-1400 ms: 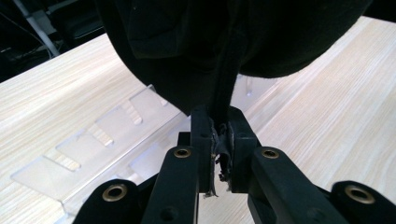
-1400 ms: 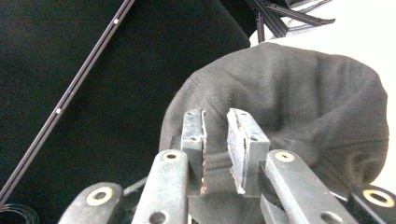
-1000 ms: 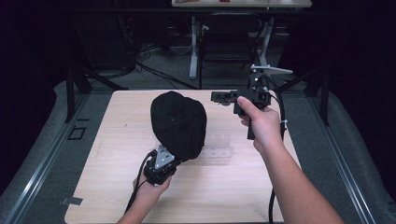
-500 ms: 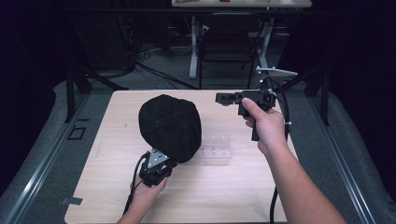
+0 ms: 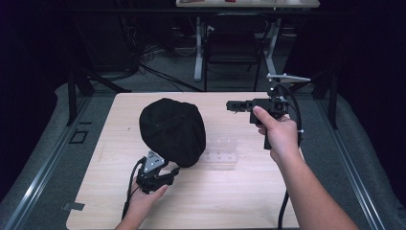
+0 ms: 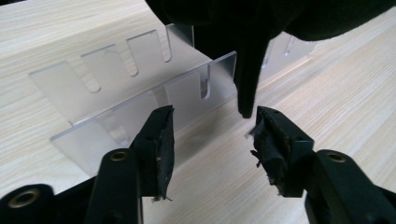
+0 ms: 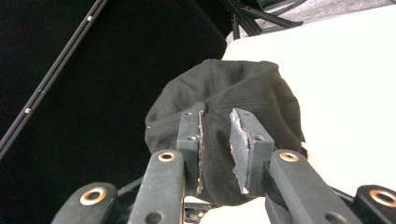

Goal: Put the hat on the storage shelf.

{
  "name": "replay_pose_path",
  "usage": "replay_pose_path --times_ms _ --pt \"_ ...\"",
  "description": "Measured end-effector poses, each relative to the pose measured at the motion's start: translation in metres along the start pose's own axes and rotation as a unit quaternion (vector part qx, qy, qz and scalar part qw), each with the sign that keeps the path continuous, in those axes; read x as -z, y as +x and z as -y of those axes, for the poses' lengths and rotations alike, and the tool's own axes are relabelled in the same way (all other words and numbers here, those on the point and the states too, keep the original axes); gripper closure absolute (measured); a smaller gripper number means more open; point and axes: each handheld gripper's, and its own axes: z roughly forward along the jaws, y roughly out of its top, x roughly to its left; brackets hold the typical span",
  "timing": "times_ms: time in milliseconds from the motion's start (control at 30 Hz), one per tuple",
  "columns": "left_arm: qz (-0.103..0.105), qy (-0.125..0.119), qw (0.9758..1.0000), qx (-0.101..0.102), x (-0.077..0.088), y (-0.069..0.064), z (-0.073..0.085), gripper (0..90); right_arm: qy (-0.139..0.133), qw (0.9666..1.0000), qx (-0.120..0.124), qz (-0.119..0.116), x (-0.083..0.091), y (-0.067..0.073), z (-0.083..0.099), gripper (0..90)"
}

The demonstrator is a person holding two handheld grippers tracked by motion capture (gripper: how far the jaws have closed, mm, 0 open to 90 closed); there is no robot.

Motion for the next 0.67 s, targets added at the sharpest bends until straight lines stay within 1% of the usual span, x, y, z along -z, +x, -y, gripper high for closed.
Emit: replay_pose_path --times_ms 33,67,167,233,300,367,400,433,500,567,600,667 --pt "0.000 -0.001 1.0000 0.001 0.002 0.001 0.000 46.9 0.000 1.0000 0.002 0.002 0.001 -0.001 0.001 73.5" --pt "-0.001 0.000 1.0000 0.001 0.004 0.003 0.001 45.9 -0.001 0.9999 0.005 0.009 0.002 -0.002 0.002 73.0" --pt "-0.006 0.005 1.0000 -0.003 0.011 0.005 0.002 43.1 -0.004 0.9998 0.010 0.019 0.006 -0.004 0.006 71.4" --pt "-0.011 0.004 0.9999 -0.004 0.015 0.007 0.004 41.7 -0.001 0.9990 0.025 0.037 0.009 -0.003 0.009 70.6" --pt "-0.015 0.003 0.9999 0.000 0.020 0.010 0.007 40.6 -0.001 0.9974 0.043 0.057 0.012 -0.001 0.014 69.9" --pt "-0.021 0.000 0.9998 0.005 0.025 0.014 0.010 39.5 -0.003 0.9963 0.055 0.066 0.014 0.000 0.018 67.9" --pt "-0.022 0.000 0.9997 0.006 0.026 0.015 0.011 38.7 -0.002 0.9945 0.068 0.080 0.016 0.000 0.022 66.3" --pt "-0.025 -0.002 0.9996 0.010 0.027 0.017 0.012 38.2 -0.003 0.9932 0.076 0.088 0.016 0.000 0.024 65.4" --pt "-0.031 -0.006 0.9994 0.015 0.028 0.020 0.016 37.8 0.005 0.9886 0.096 0.116 0.017 -0.002 0.031 63.2" --pt "-0.037 -0.007 0.9990 0.023 0.028 0.024 0.020 37.2 0.010 0.9833 0.114 0.142 0.017 -0.007 0.039 60.1" --pt "-0.038 -0.006 0.9990 0.025 0.027 0.025 0.021 37.0 0.010 0.9793 0.126 0.159 0.017 -0.010 0.046 57.6" --pt "-0.038 -0.006 0.9988 0.030 0.027 0.026 0.023 36.9 0.014 0.9749 0.138 0.175 0.016 -0.015 0.053 56.1"
